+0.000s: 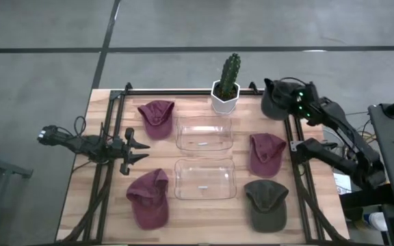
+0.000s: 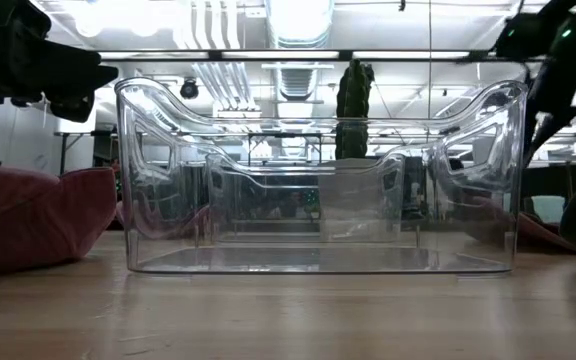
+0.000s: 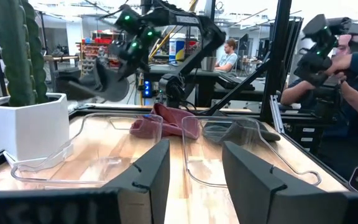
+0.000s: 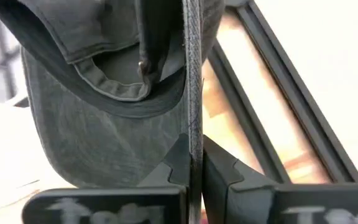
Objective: Pick & Place hat
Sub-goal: Put the top black cap into the bottom transparent bin
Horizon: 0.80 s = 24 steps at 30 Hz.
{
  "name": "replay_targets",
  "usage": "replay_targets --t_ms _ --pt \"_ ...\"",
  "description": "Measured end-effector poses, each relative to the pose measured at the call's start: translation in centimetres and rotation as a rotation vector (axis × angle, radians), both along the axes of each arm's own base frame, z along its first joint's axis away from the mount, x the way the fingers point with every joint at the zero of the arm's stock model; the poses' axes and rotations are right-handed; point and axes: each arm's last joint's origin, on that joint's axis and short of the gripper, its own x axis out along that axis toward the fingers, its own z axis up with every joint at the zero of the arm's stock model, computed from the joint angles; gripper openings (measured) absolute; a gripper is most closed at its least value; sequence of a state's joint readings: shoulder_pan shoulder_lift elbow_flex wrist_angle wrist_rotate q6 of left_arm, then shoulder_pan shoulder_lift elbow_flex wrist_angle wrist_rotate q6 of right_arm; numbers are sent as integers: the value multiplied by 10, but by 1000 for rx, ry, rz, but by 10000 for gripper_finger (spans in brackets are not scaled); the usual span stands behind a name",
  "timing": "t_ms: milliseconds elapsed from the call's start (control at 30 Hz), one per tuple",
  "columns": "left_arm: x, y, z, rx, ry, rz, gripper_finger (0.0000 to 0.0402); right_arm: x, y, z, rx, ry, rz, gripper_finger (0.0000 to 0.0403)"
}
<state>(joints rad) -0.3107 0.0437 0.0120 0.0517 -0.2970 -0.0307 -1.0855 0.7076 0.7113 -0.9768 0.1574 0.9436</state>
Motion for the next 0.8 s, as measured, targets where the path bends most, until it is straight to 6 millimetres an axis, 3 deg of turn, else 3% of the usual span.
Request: replay_targets --t_ms 200,800 --pt "0 0 0 -4 0 0 140 -9 25 17 -136 -171 113 12" --pt "0 0 0 -8 -6 -1 140 -21 87 52 -504 -648 781 12"
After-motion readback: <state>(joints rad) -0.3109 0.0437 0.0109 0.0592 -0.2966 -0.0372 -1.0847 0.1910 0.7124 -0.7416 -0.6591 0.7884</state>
